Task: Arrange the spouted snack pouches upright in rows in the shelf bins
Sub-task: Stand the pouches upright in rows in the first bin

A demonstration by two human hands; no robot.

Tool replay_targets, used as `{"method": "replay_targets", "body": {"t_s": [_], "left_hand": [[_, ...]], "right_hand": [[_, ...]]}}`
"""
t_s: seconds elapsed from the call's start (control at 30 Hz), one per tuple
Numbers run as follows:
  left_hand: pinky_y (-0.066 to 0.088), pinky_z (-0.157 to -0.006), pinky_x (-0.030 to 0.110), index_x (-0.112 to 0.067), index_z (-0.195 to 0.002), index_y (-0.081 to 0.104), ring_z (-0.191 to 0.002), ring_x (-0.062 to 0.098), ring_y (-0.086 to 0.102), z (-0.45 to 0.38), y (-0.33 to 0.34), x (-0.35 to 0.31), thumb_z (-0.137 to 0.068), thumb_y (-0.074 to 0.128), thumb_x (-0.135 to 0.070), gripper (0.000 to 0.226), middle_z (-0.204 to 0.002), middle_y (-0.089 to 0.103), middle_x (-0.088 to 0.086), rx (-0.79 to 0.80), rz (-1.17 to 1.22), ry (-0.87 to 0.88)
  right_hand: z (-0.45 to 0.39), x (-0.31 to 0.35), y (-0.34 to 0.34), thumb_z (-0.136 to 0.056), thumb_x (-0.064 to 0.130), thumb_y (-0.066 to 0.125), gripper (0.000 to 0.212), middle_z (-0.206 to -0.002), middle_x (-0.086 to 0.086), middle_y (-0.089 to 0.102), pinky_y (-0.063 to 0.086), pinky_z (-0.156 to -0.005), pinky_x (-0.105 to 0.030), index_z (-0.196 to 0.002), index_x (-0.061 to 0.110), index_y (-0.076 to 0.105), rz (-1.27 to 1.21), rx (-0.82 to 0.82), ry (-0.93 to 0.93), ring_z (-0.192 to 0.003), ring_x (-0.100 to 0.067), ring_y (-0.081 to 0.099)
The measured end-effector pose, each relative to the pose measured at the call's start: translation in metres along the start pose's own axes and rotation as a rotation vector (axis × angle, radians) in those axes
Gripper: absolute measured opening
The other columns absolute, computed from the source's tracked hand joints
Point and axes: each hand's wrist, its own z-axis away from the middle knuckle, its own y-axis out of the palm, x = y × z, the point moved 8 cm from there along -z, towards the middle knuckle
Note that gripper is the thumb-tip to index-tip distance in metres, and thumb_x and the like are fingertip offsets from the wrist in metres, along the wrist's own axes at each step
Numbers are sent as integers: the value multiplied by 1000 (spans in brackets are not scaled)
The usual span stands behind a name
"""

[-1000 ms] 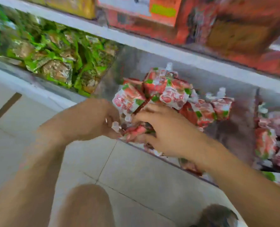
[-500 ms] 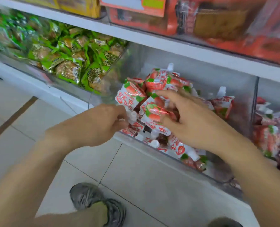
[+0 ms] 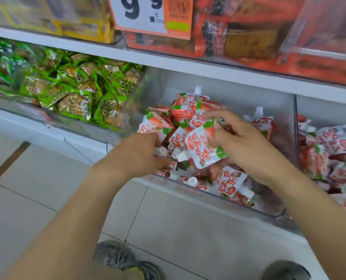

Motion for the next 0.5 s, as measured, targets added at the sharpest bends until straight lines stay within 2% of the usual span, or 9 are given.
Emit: {"method": "replay_targets", "body": {"t_s": [0.1,0.13,0.2,0.27,0.33,0.4,0.5], "left_hand": [[39,-61,28,-22,-98,56,-75,17,52,-2,-2,2,-79,69,-49,35,-80,56,-7,13,20,59],[37,-58,27,-22,-96,57,-72,16,51,-1,-3,3,-80,69,-44,30,-76,54,-9,14,31,71],[36,-56,27,-25,-95,58,-70,15,51,0,-7,4,-82,67,-36,19,-74,54,-9,-13,38,94],[39,-57,27,-29,-94,59,-67,16,52,3,-10,7,-82,63,-30,13,-76,58,-5,-66,23,113],[42,-57,29,-31,-92,60,-63,15,51,6,-11,10,-82,61,-27,11,-80,62,-2,-98,26,129],[49,-60,32,-31,-92,63,-67,17,56,9,-14,11,-85,60,-27,8,-81,66,-1,-130,57,159],[51,-65,34,-30,-88,64,-77,17,60,14,-19,14,-88,63,-30,1,-85,65,-3,-178,148,196]], "right_hand": [[0,-11,10,-83,6,67,29,-89,-11,55,61,-62,-44,-105,25,65,-308,17,127,-79,-28,61],[-2,-15,9,-80,8,72,29,-86,-11,60,61,-63,-43,-103,24,65,-303,-21,130,-78,-27,64],[-5,-16,4,-69,25,82,30,-80,-8,67,59,-69,-40,-93,25,63,-173,-131,66,-73,-27,67],[-6,-10,6,-62,38,86,37,-73,-5,64,48,-66,-36,-79,23,57,-114,-187,-30,-66,-23,60],[-8,-8,13,-64,34,88,37,-70,4,61,42,-64,-28,-75,21,55,-54,-183,-104,-63,-12,53],[-9,-6,19,-68,26,87,34,-77,10,65,42,-65,-20,-87,25,59,23,-162,-107,-67,-5,59],[-10,-9,21,-77,23,80,53,-89,13,65,44,-68,-18,-119,42,54,48,-114,-53,-77,1,63]]}}
